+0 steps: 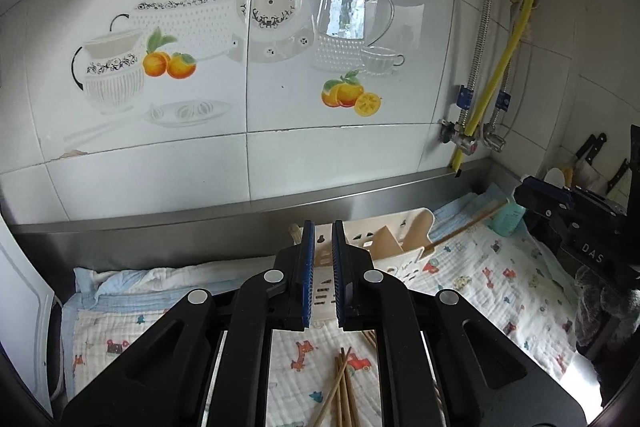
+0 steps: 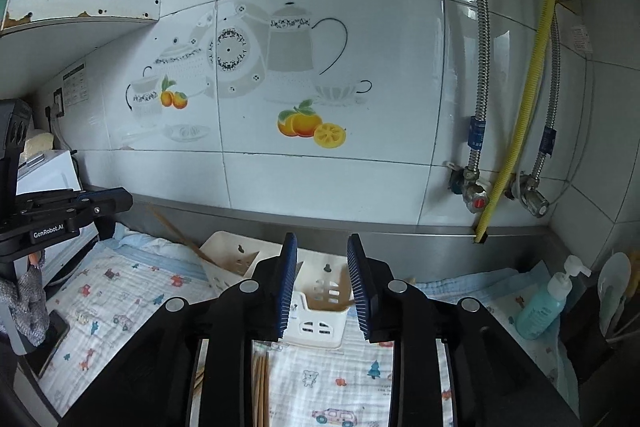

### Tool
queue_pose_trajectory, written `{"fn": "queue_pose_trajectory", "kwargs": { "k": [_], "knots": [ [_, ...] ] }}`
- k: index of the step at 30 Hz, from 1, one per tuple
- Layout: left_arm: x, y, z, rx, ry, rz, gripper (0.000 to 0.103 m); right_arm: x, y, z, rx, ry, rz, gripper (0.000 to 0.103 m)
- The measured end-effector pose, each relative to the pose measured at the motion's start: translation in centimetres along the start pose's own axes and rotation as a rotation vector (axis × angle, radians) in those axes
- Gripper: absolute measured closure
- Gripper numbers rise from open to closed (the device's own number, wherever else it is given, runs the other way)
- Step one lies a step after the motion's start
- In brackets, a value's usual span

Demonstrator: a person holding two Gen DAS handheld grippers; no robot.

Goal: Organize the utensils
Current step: 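Lower each chopstick into the white holder and open both tools, then move both open tools back over the loose chopsticks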

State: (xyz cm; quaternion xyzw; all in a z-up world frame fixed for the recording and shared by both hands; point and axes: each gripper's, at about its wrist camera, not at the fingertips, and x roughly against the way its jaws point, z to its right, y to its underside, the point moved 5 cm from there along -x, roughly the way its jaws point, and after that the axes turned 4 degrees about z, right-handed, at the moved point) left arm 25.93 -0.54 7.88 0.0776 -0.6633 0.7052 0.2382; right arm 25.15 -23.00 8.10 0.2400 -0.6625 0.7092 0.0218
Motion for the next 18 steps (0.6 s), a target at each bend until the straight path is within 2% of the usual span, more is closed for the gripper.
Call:
{"fn": "queue_pose_trajectory", "kwargs": {
  "k": [1,2,3,4,9,18],
  "knots": [
    [0.7,0.4,0.0,-0.002,0.0,0.002,0.094,0.6,0.5,-0.3,0.003,-0.007,-0.001,0.077],
    [1.4,0.9,-0.1,-0.003,-0.002,0.004,0.088,1.2,1.0,-0.6,0.006,-0.01,-0.001,0.077],
    [2.0,1.4,-0.1,-0.005,0.0,0.006,0.076,1.8,1.6,-0.9,0.009,-0.015,-0.003,0.077],
    [2.7,2.2,-0.2,-0.011,-0.002,0.006,0.072,2.3,2.3,-1.3,0.009,-0.024,-0.007,0.077],
    [4.8,6.8,-0.3,-0.03,0.006,-0.035,0.071,4.5,6.5,-3.0,-0.014,-0.064,-0.039,0.076],
    [5.5,16.6,-1.5,-0.037,0.012,-0.185,0.071,7.0,13.0,-5.1,-0.032,-0.065,-0.094,0.07]
  ]
}}
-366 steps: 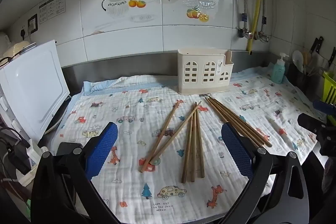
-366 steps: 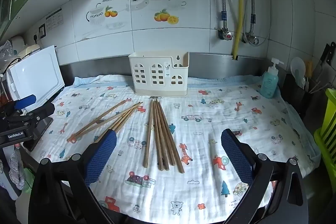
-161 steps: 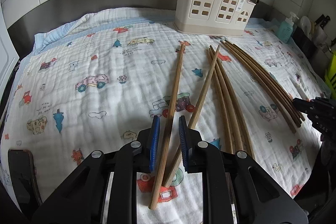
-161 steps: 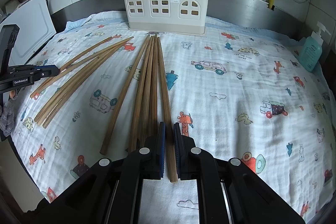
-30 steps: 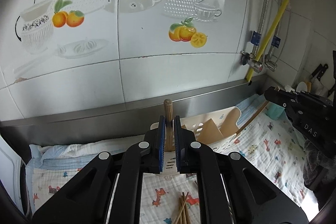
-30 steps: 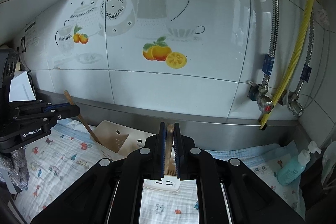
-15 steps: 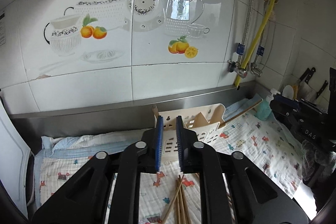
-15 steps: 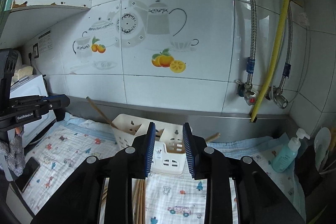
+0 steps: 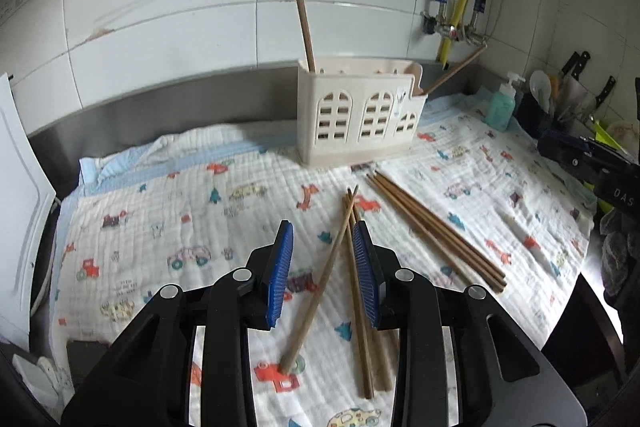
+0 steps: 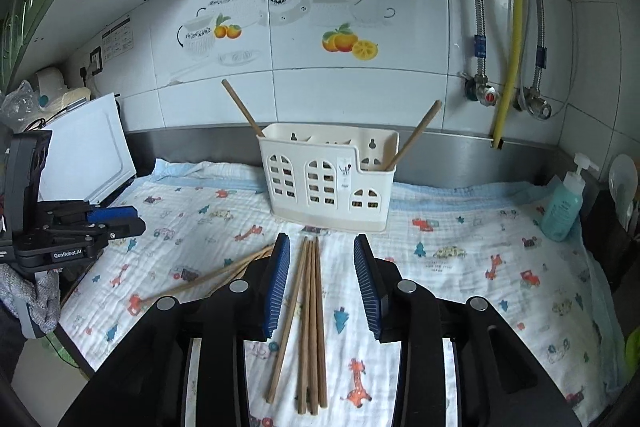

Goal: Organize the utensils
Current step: 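Move both open tools back over the loose chopsticks, then close the left tool on a chopstick while the right tool grasps another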

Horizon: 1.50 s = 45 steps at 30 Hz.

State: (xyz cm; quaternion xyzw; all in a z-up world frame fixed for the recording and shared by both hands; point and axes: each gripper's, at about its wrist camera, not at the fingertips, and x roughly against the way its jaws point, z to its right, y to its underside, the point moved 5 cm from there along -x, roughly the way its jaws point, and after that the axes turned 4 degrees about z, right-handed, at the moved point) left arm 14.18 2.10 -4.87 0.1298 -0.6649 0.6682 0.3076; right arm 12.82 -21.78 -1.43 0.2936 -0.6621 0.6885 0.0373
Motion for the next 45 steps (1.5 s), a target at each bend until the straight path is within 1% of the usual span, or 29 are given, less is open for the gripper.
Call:
{"fn": "queue_pose_trajectory", "kwargs": {
  "k": [4,7,11,14,18,20,23,31,33,36,38,41,45],
  "knots": [
    [-1.2,3.5,-0.5,0.018,0.014,-0.063,0.071,0.2,2.4,-0.5,-0.018,0.001,-0.026,0.07],
    [-2.3,5.5,-0.5,0.016,0.023,-0.103,0.072,0.2,3.9,-0.7,-0.024,0.012,-0.044,0.07],
    [-3.6,7.2,-0.6,0.005,0.017,-0.146,0.072,-0.3,5.5,-0.6,-0.04,0.018,-0.074,0.07],
    [-4.6,7.8,-0.7,-0.004,0.01,-0.169,0.072,-0.5,6.3,-0.3,-0.06,0.019,-0.089,0.07],
    [-5.6,8.1,-0.9,-0.002,0.007,-0.189,0.074,-0.9,6.8,0.1,-0.076,0.022,-0.104,0.07],
    [-6.0,8.3,-0.9,-0.005,0.006,-0.199,0.081,-1.1,7.0,0.1,-0.077,0.023,-0.112,0.07],
    [-6.4,8.5,-1.0,-0.005,-0.001,-0.21,0.085,-1.3,7.3,0.1,-0.079,0.022,-0.119,0.07],
    [-6.9,8.6,-1.0,-0.037,-0.006,-0.225,0.086,-2.1,7.9,0.0,-0.084,0.014,-0.142,0.07],
    [-7.0,8.5,-0.8,-0.059,-0.022,-0.228,0.091,-2.4,8.3,0.1,-0.086,0.016,-0.154,0.07],
    [-7.0,8.5,-0.8,-0.072,-0.039,-0.229,0.093,-2.7,8.9,0.3,-0.092,0.019,-0.171,0.07],
    [-7.0,8.3,-0.7,-0.071,-0.045,-0.227,0.097,-2.8,9.3,0.4,-0.092,0.021,-0.181,0.07],
    [-6.7,8.0,-0.8,-0.051,-0.044,-0.218,0.097,-3.1,10.0,0.6,-0.085,0.027,-0.2,0.073],
    [-6.2,7.5,-0.6,-0.04,-0.032,-0.202,0.097,-3.6,10.8,0.8,-0.085,0.027,-0.224,0.079]
  ]
}}
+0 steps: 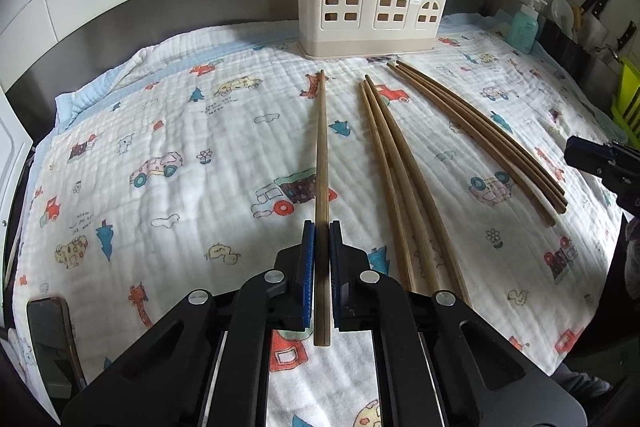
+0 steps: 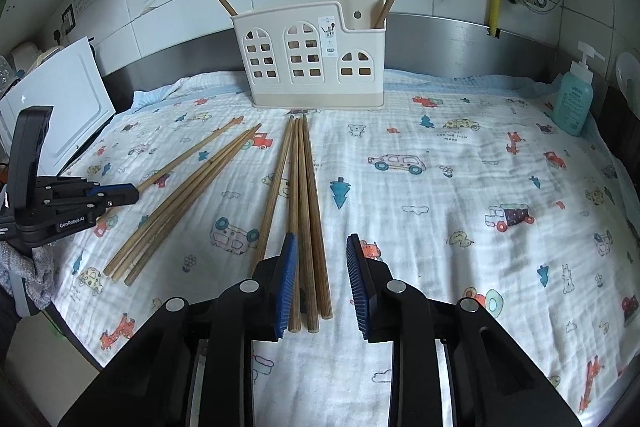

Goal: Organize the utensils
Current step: 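Close the left tool on a chopstick while the right tool grasps another, then lift both held chopsticks and carry them above the white holder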

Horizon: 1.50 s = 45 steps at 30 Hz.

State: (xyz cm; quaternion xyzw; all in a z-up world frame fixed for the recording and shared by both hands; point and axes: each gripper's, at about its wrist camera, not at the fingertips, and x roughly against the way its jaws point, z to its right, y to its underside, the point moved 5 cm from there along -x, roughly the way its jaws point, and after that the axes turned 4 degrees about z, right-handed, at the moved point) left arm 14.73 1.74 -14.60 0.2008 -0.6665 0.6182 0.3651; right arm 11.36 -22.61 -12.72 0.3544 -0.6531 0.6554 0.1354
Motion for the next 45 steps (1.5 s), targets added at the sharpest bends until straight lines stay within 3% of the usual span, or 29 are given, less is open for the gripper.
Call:
{"fn": "queue_pose_trajectory", "kwargs": {
  "k": [9,23,37,45],
  "knots": [
    [2.2,-1.5,0.7,0.013,0.038,0.053,0.097,-2.3,0.9,0.1,0.013,-0.005,-0.058,0.092],
    [3.6,-3.0,1.1,0.034,0.078,0.09,0.097,-3.7,1.2,0.2,0.065,-0.015,-0.093,0.094],
    [4.0,-3.8,1.2,0.049,0.082,0.113,0.097,-3.3,1.0,-0.2,0.091,0.013,-0.054,0.096],
    [5.0,-5.0,1.2,0.059,0.087,0.155,0.097,1.4,-3.4,-1.0,0.085,0.002,0.073,0.096]
  ]
}}
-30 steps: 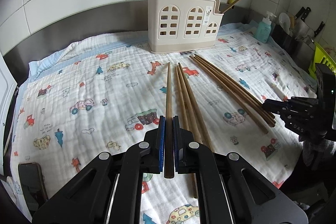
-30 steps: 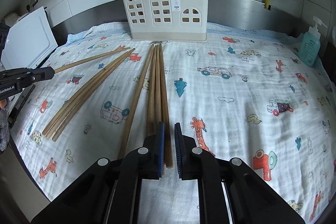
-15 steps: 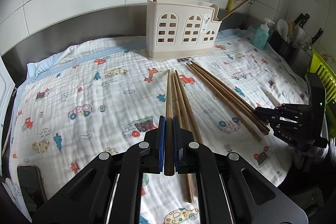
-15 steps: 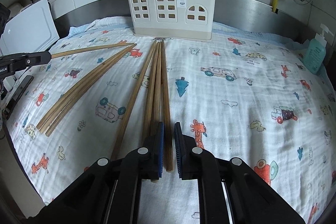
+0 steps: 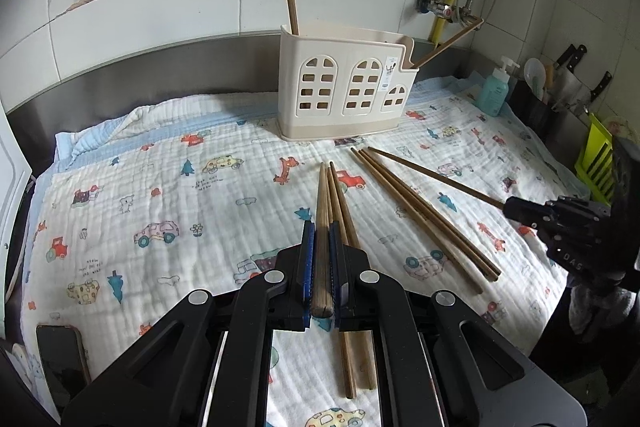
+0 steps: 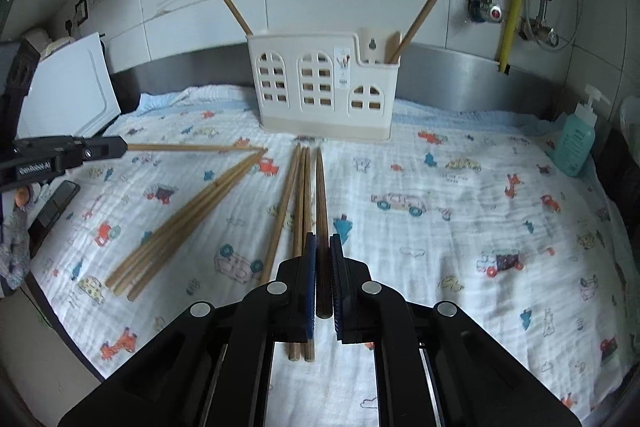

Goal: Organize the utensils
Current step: 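Lift both held chopsticks and carry them above the white holder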

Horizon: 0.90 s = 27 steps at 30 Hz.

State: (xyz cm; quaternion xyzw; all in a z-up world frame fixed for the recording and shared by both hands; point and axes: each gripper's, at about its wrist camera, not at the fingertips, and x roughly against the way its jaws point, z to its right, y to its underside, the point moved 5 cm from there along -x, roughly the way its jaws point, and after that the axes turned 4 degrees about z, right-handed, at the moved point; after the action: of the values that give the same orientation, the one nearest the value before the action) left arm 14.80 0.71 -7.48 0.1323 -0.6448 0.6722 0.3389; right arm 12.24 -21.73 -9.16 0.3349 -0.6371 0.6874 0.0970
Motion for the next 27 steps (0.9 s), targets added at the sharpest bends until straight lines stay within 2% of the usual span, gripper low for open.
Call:
{"fn": "queue_pose_trajectory", "kwargs": {
  "k": [11,18,27],
  "knots": [
    [0.7,-2.4,0.4,0.017,0.014,0.038,0.097,4.4,-9.1,0.6,-0.006,-0.03,0.16,0.097],
    [1.1,-5.4,1.2,0.0,0.031,0.073,0.097,5.8,-15.2,2.3,0.003,-0.051,0.198,0.097],
    [1.4,-10.1,2.5,-0.027,0.062,0.112,0.097,6.5,-22.0,3.9,0.031,-0.031,0.239,0.097]
  ]
}}
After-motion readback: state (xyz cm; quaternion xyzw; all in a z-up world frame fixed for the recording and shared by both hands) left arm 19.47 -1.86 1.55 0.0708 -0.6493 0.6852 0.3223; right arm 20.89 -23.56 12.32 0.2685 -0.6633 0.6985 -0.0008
